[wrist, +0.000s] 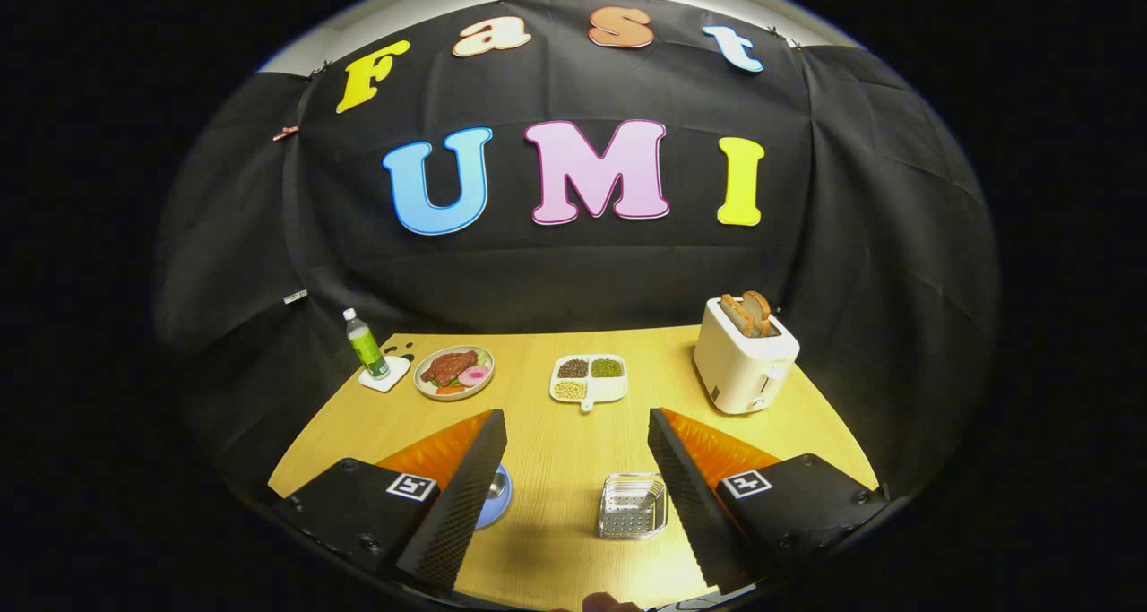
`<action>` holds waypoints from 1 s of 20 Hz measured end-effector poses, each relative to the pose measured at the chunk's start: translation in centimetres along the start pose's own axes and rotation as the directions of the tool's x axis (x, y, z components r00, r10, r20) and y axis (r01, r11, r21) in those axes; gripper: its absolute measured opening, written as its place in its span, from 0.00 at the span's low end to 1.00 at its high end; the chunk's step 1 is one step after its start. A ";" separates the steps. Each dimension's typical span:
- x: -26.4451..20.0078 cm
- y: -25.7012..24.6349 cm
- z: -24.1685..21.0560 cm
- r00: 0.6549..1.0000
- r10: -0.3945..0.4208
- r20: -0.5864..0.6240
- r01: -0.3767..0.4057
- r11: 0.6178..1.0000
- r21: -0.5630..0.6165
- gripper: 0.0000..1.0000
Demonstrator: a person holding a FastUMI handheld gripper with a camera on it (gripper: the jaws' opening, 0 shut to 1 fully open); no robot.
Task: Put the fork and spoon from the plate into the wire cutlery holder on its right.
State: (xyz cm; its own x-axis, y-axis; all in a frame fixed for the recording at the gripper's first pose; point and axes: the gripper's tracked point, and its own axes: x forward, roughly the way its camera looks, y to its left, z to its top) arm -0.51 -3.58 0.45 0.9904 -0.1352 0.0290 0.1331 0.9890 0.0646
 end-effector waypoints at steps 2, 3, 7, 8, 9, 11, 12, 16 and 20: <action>0.2 -0.2 0.0 1.000 -0.016 -0.003 0.016 1.000 0.003 0.99; 0.4 -0.3 -0.1 1.000 -0.026 -0.009 0.026 1.000 -0.002 0.99; 1.5 1.1 -1.2 0.999 -0.026 -0.045 0.025 0.999 -0.025 0.99; 1.9 2.0 -1.6 0.998 -0.013 -0.061 0.012 1.000 -0.026 1.00; 2.2 2.9 -2.1 0.997 0.000 -0.077 -0.003 1.000 -0.031 1.00; 3.0 4.8 -3.5 0.993 0.029 -0.113 -0.034 0.999 -0.042 1.00; 3.3 6.0 -4.5 0.990 0.046 -0.137 -0.052 0.998 -0.043 1.00; 4.6 10.4 -9.3 0.959 0.106 -0.262 -0.128 0.990 -0.066 1.00; 6.6 12.4 -14.6 0.908 0.111 -0.404 -0.166 0.981 -0.104 1.00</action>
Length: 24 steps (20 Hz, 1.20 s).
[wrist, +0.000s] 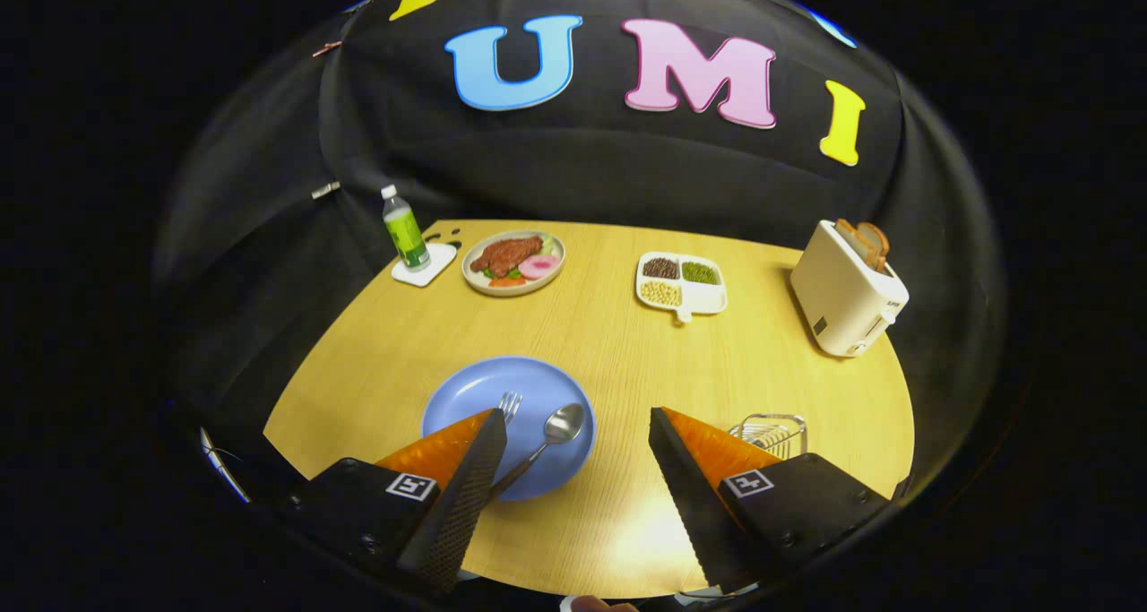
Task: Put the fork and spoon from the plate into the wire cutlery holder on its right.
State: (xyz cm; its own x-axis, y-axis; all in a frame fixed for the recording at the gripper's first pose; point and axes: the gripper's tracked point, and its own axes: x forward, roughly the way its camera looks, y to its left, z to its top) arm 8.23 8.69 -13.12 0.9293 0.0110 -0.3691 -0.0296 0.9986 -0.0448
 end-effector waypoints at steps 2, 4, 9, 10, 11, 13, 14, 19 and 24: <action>2.1 0.7 -2.4 0.995 0.011 -0.095 -0.010 1.000 0.010 1.00; 3.6 1.6 -4.7 0.981 0.032 -0.190 -0.023 0.999 0.050 1.00; 6.0 3.9 -7.8 0.950 0.063 -0.305 -0.036 0.995 0.094 0.97; 6.1 4.3 -8.0 0.950 0.064 -0.305 -0.043 0.996 0.076 0.91; 6.3 4.7 -8.0 0.951 0.064 -0.301 -0.049 0.997 0.056 0.91; 6.8 5.5 -8.5 0.946 0.069 -0.316 -0.062 0.997 0.035 0.91; 7.1 5.9 -8.9 0.941 0.074 -0.331 -0.066 0.997 0.035 0.90; 8.7 6.3 -10.4 0.914 0.051 -0.403 -0.046 0.999 0.021 0.54; 9.4 6.0 -11.6 0.876 0.029 -0.482 -0.013 0.999 0.035 0.45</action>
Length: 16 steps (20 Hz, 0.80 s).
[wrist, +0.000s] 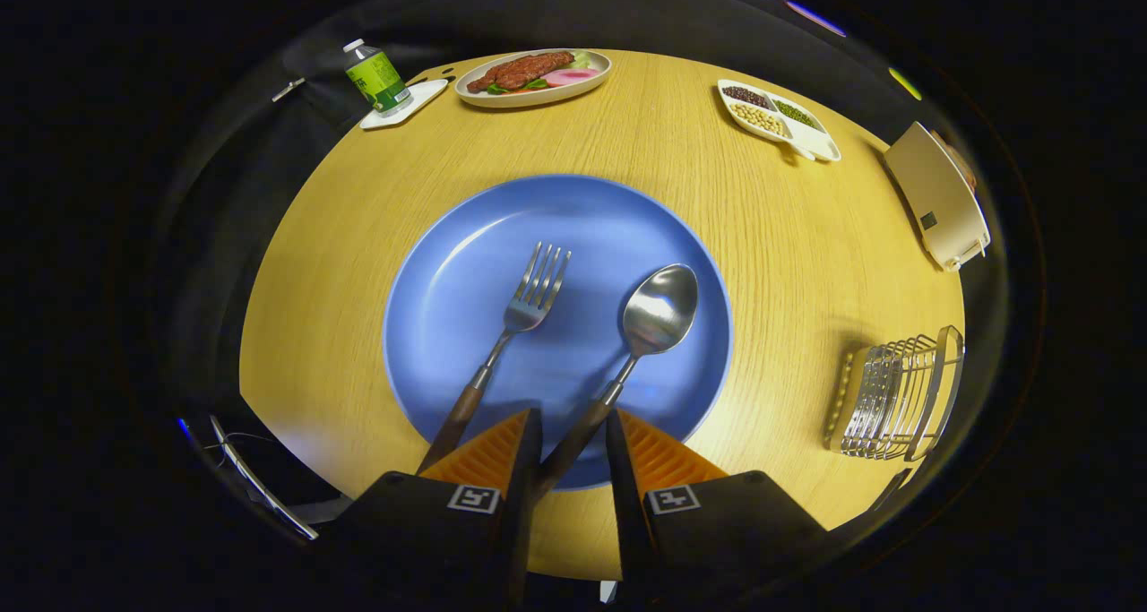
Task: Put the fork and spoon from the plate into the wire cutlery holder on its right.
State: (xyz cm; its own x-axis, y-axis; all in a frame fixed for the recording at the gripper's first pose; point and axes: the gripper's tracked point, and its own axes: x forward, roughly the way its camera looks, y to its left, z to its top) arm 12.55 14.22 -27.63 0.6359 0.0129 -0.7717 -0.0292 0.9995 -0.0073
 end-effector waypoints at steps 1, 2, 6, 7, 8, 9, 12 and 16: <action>0.2 0.0 -0.1 1.000 0.003 -0.016 -0.003 1.000 0.005 0.45; 0.2 0.0 -0.1 1.000 0.005 -0.026 -0.005 1.000 0.014 0.44; 0.3 -0.4 0.0 0.999 0.040 -0.037 -0.038 0.999 0.034 0.21; 0.1 0.0 0.4 0.996 0.085 -0.041 -0.083 0.996 0.038 0.19; 0.3 0.2 -0.1 0.992 0.112 -0.049 -0.110 0.993 0.048 0.15; 0.1 0.3 0.1 0.989 0.140 -0.052 -0.136 0.988 0.070 0.13; -0.8 -0.8 0.3 0.983 0.177 -0.044 -0.173 0.981 0.083 0.08; -4.7 -1.8 -0.2 0.970 0.240 -0.050 -0.238 0.971 0.038 0.08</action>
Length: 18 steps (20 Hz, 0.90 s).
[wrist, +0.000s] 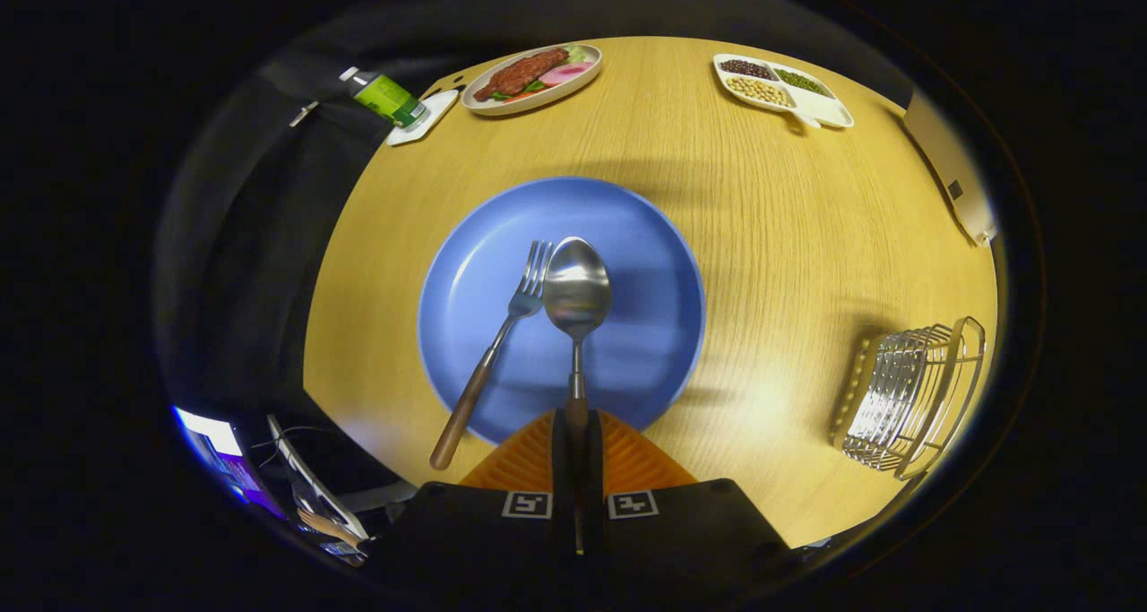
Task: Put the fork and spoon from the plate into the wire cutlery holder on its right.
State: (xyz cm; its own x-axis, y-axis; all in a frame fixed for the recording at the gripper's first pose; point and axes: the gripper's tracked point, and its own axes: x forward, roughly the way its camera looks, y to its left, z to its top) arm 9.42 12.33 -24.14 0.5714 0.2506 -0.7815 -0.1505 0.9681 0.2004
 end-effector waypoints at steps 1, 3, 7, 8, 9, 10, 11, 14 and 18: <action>-1.5 -0.4 -0.1 1.000 0.004 0.007 -0.004 1.000 -0.022 0.08; -4.6 -1.5 -0.6 1.000 0.011 0.017 -0.010 0.998 -0.061 0.08; -10.8 -5.6 -3.2 0.999 0.007 -0.034 -0.012 0.989 -0.150 0.08; -11.9 -7.0 -3.5 0.999 -0.012 -0.038 0.006 0.985 -0.170 0.08; -13.0 -8.4 -3.7 0.999 -0.026 -0.043 0.018 0.983 -0.182 0.08; -14.0 -9.7 -4.0 0.998 -0.041 -0.051 0.031 0.981 -0.190 0.08; -14.8 -11.1 -4.3 0.997 -0.057 -0.060 0.044 0.979 -0.199 0.08; -16.6 -14.9 -4.5 0.990 -0.100 -0.096 0.077 0.974 -0.215 0.08; -17.0 -18.1 -4.5 0.978 -0.120 -0.171 0.084 0.975 -0.206 0.08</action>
State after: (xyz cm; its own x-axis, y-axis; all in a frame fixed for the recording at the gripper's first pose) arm -1.24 -9.42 -17.16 0.4389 0.1284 -0.8893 -0.2648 0.9643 0.0086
